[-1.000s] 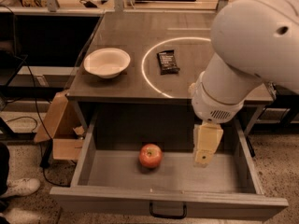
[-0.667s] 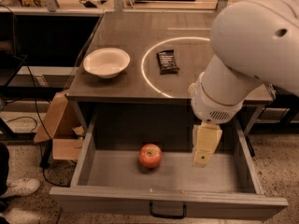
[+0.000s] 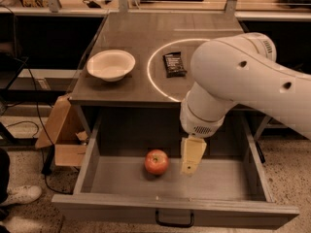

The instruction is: Pick apple from top drawer and place on counter

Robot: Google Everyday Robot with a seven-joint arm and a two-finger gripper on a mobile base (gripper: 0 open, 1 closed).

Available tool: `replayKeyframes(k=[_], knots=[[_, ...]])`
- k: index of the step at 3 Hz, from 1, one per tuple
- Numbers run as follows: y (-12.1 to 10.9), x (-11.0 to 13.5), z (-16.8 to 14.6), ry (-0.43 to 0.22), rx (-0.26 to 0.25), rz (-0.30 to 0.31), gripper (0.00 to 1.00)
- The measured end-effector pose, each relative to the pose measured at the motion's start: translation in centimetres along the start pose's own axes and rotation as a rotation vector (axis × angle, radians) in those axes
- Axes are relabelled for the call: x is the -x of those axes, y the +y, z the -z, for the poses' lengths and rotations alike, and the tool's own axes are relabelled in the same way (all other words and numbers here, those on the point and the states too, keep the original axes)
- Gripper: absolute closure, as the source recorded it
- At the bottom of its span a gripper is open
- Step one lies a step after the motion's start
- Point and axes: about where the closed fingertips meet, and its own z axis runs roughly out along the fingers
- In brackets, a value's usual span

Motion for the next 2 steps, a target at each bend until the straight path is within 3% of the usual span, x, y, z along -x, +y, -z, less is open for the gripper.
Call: replayKeyframes(k=[2], knots=[[0.7, 0.6, -2.0, -0.010, 0.006, 0.016, 0.00]])
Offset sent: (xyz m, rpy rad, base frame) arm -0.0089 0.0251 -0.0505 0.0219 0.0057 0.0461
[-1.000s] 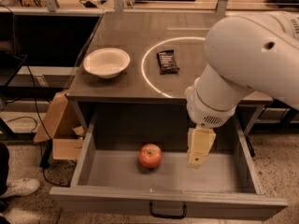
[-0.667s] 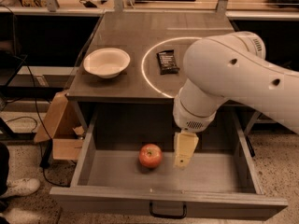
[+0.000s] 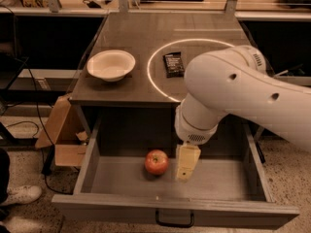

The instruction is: Pick apple from top drawer and place on counter

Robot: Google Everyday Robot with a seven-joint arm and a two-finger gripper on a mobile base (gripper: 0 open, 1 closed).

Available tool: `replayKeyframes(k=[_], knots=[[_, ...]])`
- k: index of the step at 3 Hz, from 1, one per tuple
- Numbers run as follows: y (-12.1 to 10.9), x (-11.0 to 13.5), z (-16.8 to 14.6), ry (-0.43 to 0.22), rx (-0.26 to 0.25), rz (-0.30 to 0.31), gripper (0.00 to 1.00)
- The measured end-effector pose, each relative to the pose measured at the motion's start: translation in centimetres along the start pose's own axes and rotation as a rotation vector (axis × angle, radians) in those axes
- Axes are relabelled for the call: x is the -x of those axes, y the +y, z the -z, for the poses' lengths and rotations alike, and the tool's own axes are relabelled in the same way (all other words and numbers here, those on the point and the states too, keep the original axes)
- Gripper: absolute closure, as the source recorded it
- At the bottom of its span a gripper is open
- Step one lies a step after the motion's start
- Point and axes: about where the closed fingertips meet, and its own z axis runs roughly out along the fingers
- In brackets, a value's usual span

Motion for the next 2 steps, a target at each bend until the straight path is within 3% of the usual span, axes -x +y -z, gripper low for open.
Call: replayKeyframes(k=[1, 2], knots=[[1.02, 0.83, -3.42, -0.014, 0.045, 0.018, 0.00], [1.13, 0.85, -3.48, -0.017, 0.042, 0.024, 0.00]])
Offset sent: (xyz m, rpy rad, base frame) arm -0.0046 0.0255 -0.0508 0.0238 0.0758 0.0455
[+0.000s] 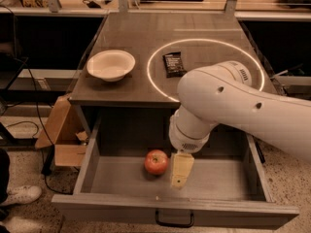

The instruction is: Pick apple from top drawer and place on counter

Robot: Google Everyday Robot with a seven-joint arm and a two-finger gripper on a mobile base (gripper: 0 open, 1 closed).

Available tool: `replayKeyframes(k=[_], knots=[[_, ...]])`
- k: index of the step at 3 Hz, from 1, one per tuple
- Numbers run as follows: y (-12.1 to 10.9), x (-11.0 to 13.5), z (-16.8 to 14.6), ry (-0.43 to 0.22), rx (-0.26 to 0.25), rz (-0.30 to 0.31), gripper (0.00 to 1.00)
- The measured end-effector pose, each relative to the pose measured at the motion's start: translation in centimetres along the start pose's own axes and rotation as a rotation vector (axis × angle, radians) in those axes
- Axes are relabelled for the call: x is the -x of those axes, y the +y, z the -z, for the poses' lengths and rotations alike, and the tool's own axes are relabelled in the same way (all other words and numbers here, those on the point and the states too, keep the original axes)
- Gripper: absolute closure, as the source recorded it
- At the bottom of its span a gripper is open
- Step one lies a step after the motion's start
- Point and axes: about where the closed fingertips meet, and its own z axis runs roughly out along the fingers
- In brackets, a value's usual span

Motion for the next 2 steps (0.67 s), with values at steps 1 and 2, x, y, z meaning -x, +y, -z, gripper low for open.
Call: replayKeyframes(k=[1, 2], knots=[[0.97, 2.11, -3.32, 0.009, -0.010, 0.019, 0.00], [0.97, 2.12, -3.32, 0.010, -0.012, 0.016, 0.00]])
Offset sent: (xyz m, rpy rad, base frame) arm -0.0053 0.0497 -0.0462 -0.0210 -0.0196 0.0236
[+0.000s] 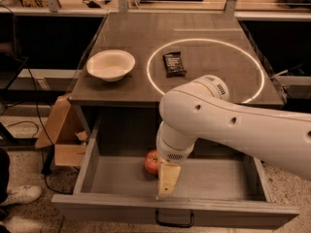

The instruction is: Pick apple from top drawer and place on counter

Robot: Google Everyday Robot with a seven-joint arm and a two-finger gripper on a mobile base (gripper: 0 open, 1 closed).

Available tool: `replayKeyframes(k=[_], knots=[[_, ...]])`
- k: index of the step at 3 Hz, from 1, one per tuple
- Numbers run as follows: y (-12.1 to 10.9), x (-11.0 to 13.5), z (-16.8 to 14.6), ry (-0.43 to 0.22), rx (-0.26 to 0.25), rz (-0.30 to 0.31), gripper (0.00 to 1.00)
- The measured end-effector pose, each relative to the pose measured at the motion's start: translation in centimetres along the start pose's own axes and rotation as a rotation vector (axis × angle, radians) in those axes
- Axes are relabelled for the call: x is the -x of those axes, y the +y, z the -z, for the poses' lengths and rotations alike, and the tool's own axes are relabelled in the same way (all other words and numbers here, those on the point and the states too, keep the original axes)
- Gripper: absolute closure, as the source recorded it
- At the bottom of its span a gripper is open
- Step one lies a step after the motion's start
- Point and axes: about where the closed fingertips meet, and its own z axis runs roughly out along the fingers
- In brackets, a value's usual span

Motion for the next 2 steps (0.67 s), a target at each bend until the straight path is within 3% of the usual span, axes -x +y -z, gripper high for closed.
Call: replayKeyframes(k=[1, 2], knots=[[-3.43, -0.77, 0.93, -0.015, -0.037, -0.033, 0.00], [-3.54, -0.77, 0.94, -0.016, -0.038, -0.034, 0.00]])
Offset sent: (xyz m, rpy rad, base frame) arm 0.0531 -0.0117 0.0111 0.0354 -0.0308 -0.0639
